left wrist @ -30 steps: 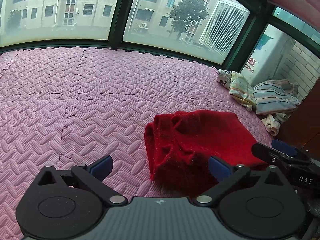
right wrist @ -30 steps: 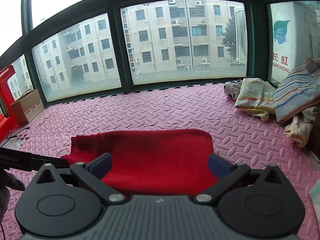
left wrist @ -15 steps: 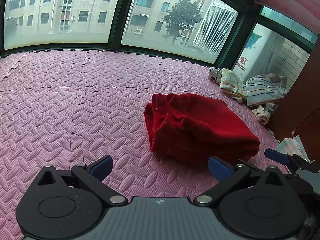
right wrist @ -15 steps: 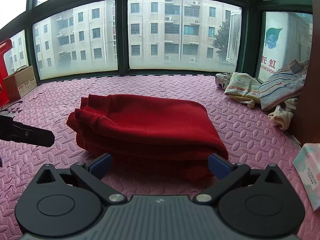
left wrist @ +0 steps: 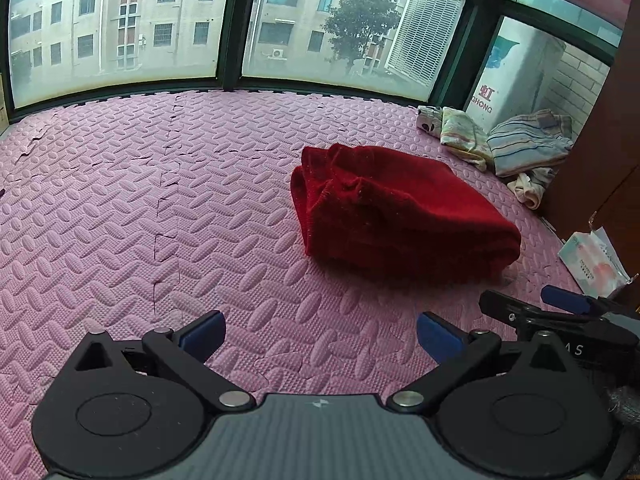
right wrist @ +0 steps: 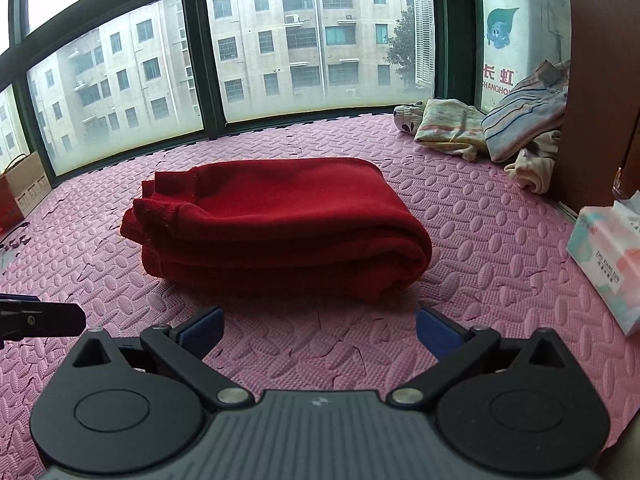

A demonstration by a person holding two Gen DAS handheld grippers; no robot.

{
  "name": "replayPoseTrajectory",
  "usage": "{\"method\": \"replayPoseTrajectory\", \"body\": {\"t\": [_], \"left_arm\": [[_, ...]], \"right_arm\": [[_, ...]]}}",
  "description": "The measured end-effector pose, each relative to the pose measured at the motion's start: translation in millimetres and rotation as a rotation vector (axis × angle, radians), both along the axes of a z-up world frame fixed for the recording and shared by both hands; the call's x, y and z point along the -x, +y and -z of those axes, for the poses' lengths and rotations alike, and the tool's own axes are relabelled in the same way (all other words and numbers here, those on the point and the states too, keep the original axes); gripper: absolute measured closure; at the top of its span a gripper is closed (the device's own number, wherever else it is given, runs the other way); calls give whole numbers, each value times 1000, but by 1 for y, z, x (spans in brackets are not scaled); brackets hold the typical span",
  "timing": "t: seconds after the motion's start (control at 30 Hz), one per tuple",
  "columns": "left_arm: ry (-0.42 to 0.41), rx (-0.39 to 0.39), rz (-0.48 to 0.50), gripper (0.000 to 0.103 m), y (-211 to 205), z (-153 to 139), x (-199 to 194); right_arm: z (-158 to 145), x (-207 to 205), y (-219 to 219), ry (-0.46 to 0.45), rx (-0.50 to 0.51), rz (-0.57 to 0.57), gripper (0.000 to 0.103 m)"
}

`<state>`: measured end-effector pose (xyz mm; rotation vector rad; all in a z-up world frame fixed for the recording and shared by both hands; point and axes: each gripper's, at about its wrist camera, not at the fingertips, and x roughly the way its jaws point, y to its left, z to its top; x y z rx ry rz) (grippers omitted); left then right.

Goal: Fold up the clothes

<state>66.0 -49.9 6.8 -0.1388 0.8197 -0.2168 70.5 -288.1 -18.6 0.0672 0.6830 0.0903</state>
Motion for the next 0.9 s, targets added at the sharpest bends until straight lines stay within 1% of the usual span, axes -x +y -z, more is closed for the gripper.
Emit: {"method": "replayPoseTrajectory", "body": {"t": [0.2,0.9], "left_arm": [[-1,-17,4,0,-6,1,8],[26,-67,35,0,-22,10,22]], "right_arm": [[2,5,2,26,3,-5,0],[-2,15,3,24,-7,-5,0]]}}
